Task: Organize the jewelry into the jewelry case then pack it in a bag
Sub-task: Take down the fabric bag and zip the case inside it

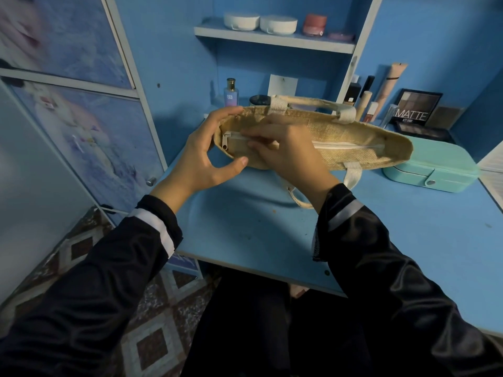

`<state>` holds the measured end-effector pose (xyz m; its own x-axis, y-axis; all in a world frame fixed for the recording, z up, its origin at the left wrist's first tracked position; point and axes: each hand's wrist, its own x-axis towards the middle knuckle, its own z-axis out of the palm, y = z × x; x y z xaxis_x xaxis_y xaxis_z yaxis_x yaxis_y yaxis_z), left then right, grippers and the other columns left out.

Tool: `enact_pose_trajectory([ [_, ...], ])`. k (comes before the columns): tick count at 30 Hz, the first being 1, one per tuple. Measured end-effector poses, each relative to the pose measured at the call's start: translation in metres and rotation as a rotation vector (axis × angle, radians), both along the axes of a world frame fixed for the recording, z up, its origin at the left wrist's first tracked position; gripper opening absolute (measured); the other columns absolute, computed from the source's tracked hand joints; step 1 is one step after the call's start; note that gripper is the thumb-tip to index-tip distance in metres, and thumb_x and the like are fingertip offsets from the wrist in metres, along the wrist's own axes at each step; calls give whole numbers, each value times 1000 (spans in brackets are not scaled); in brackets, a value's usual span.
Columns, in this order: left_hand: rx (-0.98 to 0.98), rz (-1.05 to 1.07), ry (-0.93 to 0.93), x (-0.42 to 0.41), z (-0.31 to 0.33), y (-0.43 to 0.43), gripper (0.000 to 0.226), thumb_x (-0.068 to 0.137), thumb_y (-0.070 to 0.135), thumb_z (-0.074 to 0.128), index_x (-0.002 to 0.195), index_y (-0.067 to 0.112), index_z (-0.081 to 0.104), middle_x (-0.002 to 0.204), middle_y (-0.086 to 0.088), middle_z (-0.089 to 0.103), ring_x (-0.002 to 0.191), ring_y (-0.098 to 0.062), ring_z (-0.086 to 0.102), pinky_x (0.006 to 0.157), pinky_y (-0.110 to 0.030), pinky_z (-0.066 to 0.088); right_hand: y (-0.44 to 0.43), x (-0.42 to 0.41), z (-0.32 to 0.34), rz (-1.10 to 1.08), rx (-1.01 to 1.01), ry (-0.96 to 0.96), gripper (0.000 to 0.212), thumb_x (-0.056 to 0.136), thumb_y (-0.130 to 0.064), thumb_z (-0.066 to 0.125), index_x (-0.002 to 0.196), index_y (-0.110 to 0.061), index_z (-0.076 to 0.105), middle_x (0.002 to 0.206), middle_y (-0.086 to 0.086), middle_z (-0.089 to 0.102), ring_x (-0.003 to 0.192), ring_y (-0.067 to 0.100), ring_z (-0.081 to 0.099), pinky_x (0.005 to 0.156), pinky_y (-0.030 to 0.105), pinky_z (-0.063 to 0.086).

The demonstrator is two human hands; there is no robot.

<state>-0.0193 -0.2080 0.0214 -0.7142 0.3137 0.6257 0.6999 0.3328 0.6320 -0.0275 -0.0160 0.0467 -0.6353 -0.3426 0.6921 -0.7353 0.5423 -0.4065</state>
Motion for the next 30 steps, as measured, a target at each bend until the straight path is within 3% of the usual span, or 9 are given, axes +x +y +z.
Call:
enact_pose_trajectory([
  [3, 11, -8, -1, 1, 0, 1, 70, 80, 13, 75, 140, 11, 40, 134, -11, 52, 118, -31, 57, 98, -59, 47, -1, -2, -2, -1, 31, 3, 22, 80, -7, 69, 101, -6, 76, 89, 11, 64, 79, 16, 57, 71, 16, 42],
  [6, 5, -2, 9, -1, -2, -1, 70, 80, 18, 76, 141, 18, 41, 130, -10, 54, 99, -46, 56, 88, -61, 48, -3, -4, -6, -10, 87, -13, 21, 79, -7, 69, 98, -6, 76, 93, 12, 66, 86, 23, 63, 76, 21, 44],
  [8, -2, -2, 9, -1, -3, -2, 71, 80, 20, 76, 141, 18, 41, 129, -10, 54, 96, -51, 54, 86, -62, 48, -3, -5, -5, -13, 91, -26, 20, 79, -6, 70, 98, -6, 77, 94, 11, 67, 87, 25, 64, 77, 19, 44],
  [13, -1, -29, -8, 0, -2, -3, 65, 83, 10, 65, 141, 2, 38, 137, -14, 50, 123, -31, 54, 101, -55, 46, -3, -4, 4, 48, 121, -20, 34, 75, 2, 67, 106, -7, 74, 98, 8, 68, 84, 13, 59, 77, 10, 40],
  [16, 5, -41, 1, -1, 0, -3, 63, 81, 4, 56, 141, 5, 37, 136, -14, 51, 123, -30, 53, 102, -50, 46, -5, -5, 8, 124, 163, -10, 45, 73, 6, 60, 114, -8, 71, 104, 7, 67, 86, 2, 51, 80, 4, 38],
  [21, 30, -45, -7, -1, -1, -1, 63, 80, 5, 53, 140, 2, 37, 138, -18, 49, 127, -33, 51, 104, -48, 44, -8, -9, 8, 138, 196, -24, 47, 74, 6, 57, 116, -11, 70, 104, 13, 66, 86, 15, 58, 79, 7, 39],
  [25, 42, -57, -21, -1, -2, -2, 62, 80, 5, 54, 140, 2, 37, 137, -20, 49, 126, -33, 51, 104, -47, 45, -7, -9, 7, 145, 191, -46, 43, 76, 4, 57, 114, -10, 71, 104, 10, 66, 83, 11, 57, 78, 17, 46],
  [28, 41, -67, -22, -1, -2, -2, 62, 80, 7, 55, 140, 5, 38, 137, -19, 50, 124, -34, 52, 102, -50, 45, -7, -9, 5, 141, 180, -46, 36, 78, -2, 62, 112, -9, 71, 102, 9, 67, 82, 17, 62, 78, 24, 50],
  [30, 45, -70, -21, -1, -2, -3, 62, 80, 8, 55, 140, 6, 38, 137, -18, 50, 122, -34, 52, 101, -49, 46, -9, -9, 6, 134, 184, -41, 32, 81, -7, 65, 112, -9, 71, 101, 8, 67, 82, 15, 61, 79, 21, 49],
])
